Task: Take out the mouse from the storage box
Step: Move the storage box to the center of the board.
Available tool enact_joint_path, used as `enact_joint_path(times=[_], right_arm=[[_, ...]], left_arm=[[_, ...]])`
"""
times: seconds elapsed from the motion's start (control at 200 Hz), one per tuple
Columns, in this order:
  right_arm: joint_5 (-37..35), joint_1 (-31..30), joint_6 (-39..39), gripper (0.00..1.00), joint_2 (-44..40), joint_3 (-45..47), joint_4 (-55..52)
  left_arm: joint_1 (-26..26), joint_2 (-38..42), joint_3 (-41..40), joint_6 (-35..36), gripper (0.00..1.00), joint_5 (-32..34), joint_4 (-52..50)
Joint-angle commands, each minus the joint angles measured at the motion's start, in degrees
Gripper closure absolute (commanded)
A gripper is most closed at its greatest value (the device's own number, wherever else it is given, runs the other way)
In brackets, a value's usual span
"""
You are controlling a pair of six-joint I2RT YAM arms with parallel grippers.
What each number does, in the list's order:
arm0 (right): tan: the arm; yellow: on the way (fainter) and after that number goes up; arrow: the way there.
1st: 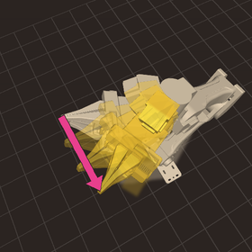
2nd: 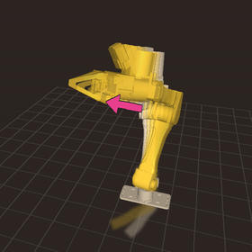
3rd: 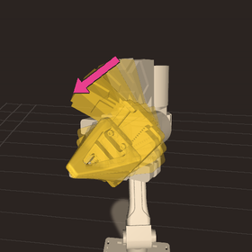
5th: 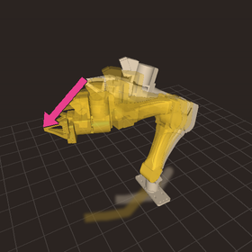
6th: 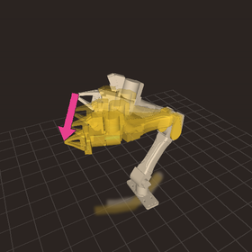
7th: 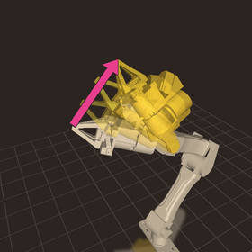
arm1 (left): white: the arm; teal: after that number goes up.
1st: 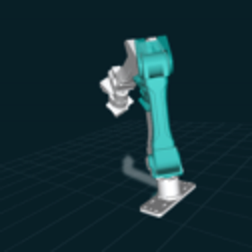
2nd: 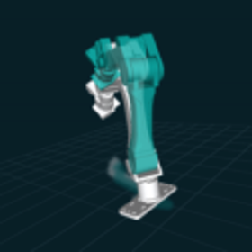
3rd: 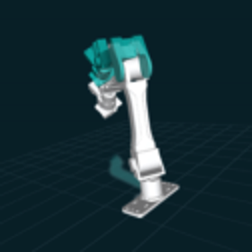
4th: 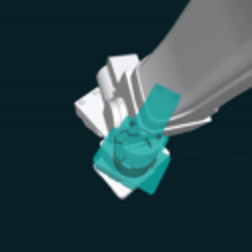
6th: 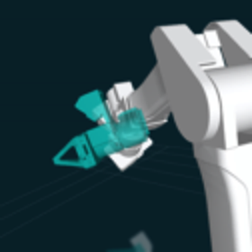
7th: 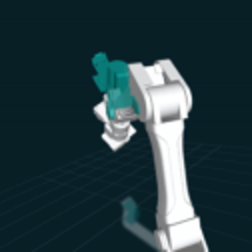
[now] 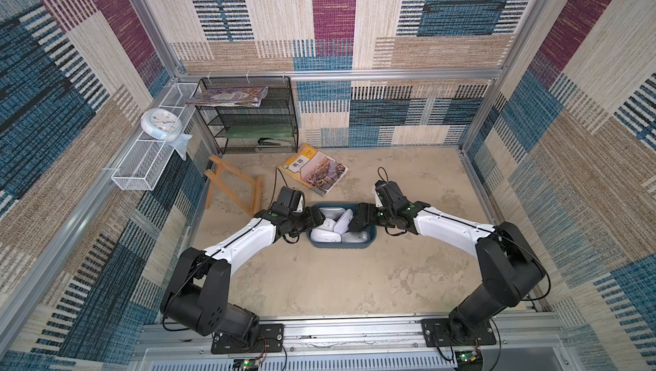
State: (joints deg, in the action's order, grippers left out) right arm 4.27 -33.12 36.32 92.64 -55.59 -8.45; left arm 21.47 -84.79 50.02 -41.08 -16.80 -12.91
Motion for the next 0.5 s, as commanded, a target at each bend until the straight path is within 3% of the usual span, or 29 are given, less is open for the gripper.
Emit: enact_joint_path(times=[0.0,0.285,0.496], right_arm=[[2.44,0.18,-0.55,0.01,-1.51,2.06,1.62],[12.94,0.14,-0.92,0.05,-4.85,6.72,5.06],[12.21,0.20,-2.45,0.07,-2.08,1.89,4.29]], left_arm=[[-0.03,0.37,-1.11,1.28,0.16,-0.27,1.08],[0.05,-1.41,-1.11,0.33,0.17,-2.02,2.76],[0.75,-5.59,3.76,-0.34,0.19,-3.74,2.91]])
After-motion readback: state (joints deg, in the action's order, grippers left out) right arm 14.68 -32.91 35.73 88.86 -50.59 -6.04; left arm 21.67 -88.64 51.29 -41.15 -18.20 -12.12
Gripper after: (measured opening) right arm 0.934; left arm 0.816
